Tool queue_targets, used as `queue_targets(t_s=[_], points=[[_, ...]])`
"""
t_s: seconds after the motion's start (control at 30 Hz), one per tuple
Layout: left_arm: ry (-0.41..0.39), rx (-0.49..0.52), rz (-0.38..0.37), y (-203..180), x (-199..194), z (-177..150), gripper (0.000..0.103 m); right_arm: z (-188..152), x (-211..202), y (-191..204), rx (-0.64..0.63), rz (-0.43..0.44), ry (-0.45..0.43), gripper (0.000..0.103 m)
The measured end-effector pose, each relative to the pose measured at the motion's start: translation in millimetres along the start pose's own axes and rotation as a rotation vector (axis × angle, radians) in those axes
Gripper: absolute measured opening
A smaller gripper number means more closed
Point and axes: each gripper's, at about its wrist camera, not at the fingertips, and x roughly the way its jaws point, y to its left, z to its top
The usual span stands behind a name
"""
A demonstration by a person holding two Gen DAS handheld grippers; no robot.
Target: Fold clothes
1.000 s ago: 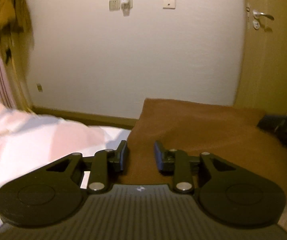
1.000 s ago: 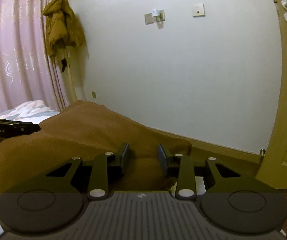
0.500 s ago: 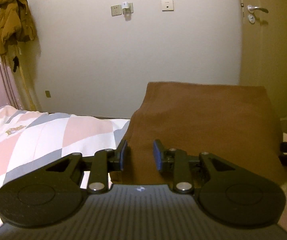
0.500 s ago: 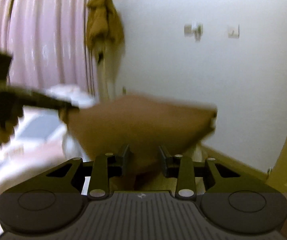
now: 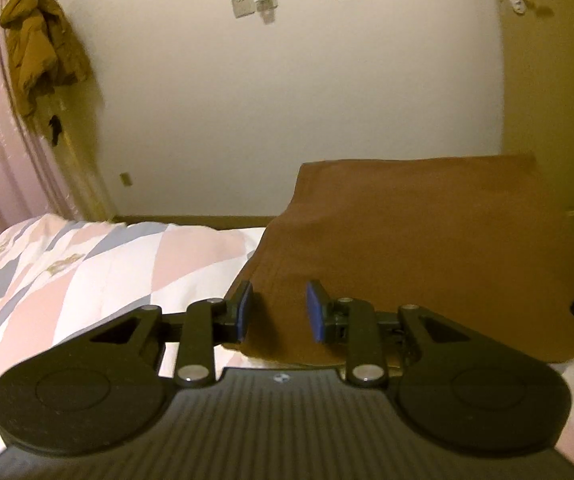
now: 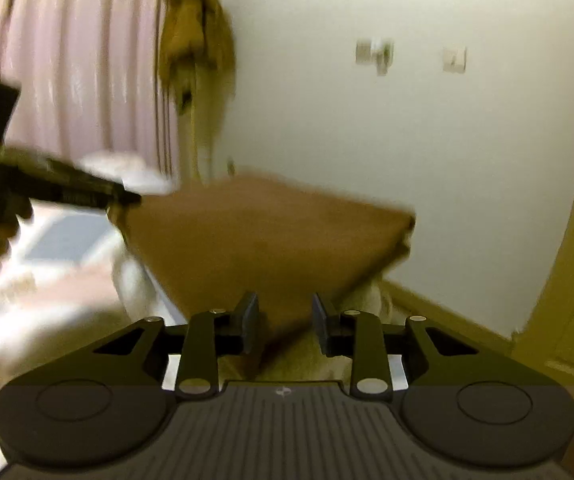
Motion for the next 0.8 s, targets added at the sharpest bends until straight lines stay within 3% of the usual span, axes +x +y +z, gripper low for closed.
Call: queue_targets(t_s=[0.17, 0.33, 0.53, 0.7, 0.8], points=[[0.071, -0.051, 0.019, 0, -59, 16, 0.041, 22, -21, -4, 0.107, 0.002, 0.035, 0.034], [0.206, -0.170, 0.055, -7, -138, 28, 0.063, 50, -80, 8, 0.178, 0.014, 0.099, 0.060], [0.282, -0.306, 0.089, -20, -225, 34, 0.081, 70, -147, 30, 0.254, 0.058, 0.220, 0.090], [0.325, -0.354, 0.140, -32, -269, 40, 0.082, 101, -178, 35, 0.196, 0.054, 0.271, 0.101], [0.343, -0.370, 0.180, -40, -286, 44, 0.086, 124, -191, 31, 0.184, 0.045, 0.254, 0.101]])
